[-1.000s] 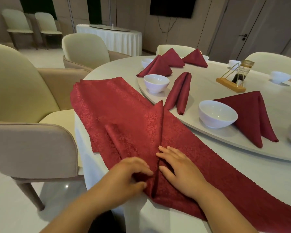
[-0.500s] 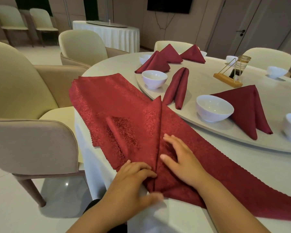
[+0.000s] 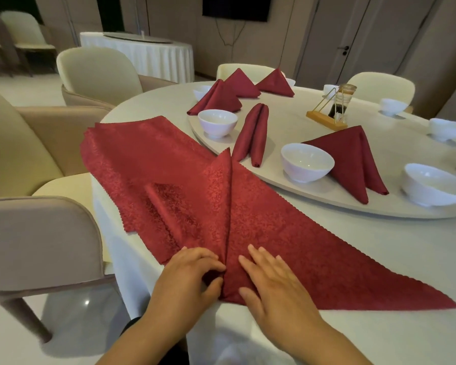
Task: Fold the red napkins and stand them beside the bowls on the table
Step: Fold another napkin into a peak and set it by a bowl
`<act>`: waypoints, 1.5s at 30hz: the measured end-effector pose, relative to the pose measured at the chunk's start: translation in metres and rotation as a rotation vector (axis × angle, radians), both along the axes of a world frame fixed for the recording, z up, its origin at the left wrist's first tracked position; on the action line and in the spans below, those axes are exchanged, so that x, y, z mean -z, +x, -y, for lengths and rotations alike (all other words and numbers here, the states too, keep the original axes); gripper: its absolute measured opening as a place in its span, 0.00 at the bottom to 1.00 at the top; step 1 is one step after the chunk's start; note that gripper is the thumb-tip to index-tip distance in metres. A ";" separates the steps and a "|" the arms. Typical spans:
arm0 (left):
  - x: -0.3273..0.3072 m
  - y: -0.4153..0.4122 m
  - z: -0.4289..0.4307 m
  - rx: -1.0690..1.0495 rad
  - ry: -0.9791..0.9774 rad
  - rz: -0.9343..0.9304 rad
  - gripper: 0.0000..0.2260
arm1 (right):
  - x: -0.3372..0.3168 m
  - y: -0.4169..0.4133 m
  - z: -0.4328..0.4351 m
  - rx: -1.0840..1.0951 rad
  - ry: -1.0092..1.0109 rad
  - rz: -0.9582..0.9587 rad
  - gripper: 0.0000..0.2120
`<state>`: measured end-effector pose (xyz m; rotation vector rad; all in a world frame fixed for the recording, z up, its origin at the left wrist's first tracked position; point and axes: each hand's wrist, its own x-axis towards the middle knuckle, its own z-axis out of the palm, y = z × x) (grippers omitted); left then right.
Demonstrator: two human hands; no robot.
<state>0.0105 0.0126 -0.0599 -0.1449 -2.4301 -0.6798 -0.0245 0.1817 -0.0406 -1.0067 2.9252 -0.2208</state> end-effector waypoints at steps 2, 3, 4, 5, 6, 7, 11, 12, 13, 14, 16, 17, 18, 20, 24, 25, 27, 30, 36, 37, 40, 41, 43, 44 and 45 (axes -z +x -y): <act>0.001 0.000 0.000 0.005 0.018 -0.017 0.13 | 0.003 -0.002 -0.020 0.074 0.010 0.026 0.28; 0.001 0.000 0.000 0.003 0.013 -0.020 0.13 | 0.000 -0.003 -0.031 0.093 0.019 0.024 0.29; 0.001 0.000 0.000 0.000 0.006 -0.019 0.13 | -0.005 -0.006 -0.044 0.111 0.038 0.047 0.34; 0.002 -0.001 0.000 -0.004 0.003 -0.024 0.13 | -0.009 -0.011 -0.059 0.099 0.008 0.033 0.44; 0.003 -0.001 0.000 -0.006 0.006 -0.030 0.13 | -0.010 -0.015 -0.075 0.136 -0.057 -0.050 0.51; 0.003 0.000 0.000 -0.003 0.016 -0.033 0.13 | -0.012 -0.018 -0.096 0.209 -0.071 0.008 0.53; 0.004 -0.001 0.001 0.012 0.017 -0.046 0.13 | -0.015 -0.029 -0.163 0.367 -0.215 -0.013 0.38; 0.003 -0.001 0.000 0.017 0.010 -0.054 0.13 | -0.017 -0.030 -0.175 0.423 -0.244 0.023 0.35; 0.002 -0.002 0.000 0.023 0.007 -0.064 0.13 | -0.019 -0.030 -0.183 0.459 -0.300 0.050 0.34; 0.001 -0.002 0.000 0.028 0.003 -0.069 0.13 | -0.021 -0.030 -0.190 0.493 -0.401 0.090 0.32; -0.002 -0.003 -0.001 0.031 -0.010 -0.064 0.14 | -0.031 -0.026 -0.201 0.528 -0.638 0.134 0.10; -0.002 -0.003 -0.001 0.030 -0.012 -0.059 0.14 | -0.039 -0.022 -0.206 0.478 -0.690 0.121 0.18; -0.002 -0.003 -0.001 0.030 -0.008 -0.055 0.14 | -0.041 -0.021 -0.213 0.443 -0.730 0.147 0.27; -0.001 -0.002 -0.001 0.029 0.013 -0.047 0.15 | -0.045 -0.018 -0.224 0.392 -0.681 0.162 0.32; 0.000 -0.001 -0.001 0.022 0.039 -0.033 0.15 | -0.026 -0.019 -0.234 0.228 -0.389 0.025 0.23; 0.000 -0.001 -0.002 0.016 0.041 -0.031 0.16 | -0.021 -0.022 -0.236 0.211 -0.340 -0.015 0.25; -0.001 0.000 -0.003 0.011 0.041 -0.031 0.16 | -0.023 -0.027 -0.233 0.172 -0.229 -0.080 0.27; 0.000 0.000 -0.003 0.010 0.015 -0.032 0.16 | -0.023 -0.038 -0.227 0.183 -0.086 -0.305 0.23; -0.003 -0.003 0.001 0.040 0.017 0.002 0.16 | -0.047 -0.040 -0.219 0.337 -0.139 -0.237 0.22; -0.007 -0.004 0.002 0.052 0.058 0.002 0.16 | -0.056 -0.040 -0.217 0.363 -0.195 -0.177 0.25; -0.018 -0.016 0.007 0.057 0.096 -0.062 0.15 | -0.083 -0.046 -0.215 0.337 -0.341 -0.095 0.34; -0.022 -0.022 0.008 0.044 0.074 -0.083 0.16 | -0.095 -0.047 -0.210 0.317 -0.355 -0.096 0.32; -0.030 -0.034 0.009 -0.001 0.051 -0.047 0.19 | -0.123 -0.046 -0.189 0.244 -0.451 -0.055 0.22; -0.033 -0.040 0.008 -0.031 0.052 0.006 0.22 | -0.136 -0.047 -0.176 0.233 -0.504 -0.031 0.18; -0.035 -0.046 0.008 -0.057 0.057 0.068 0.26 | -0.148 -0.049 -0.163 0.210 -0.540 -0.022 0.16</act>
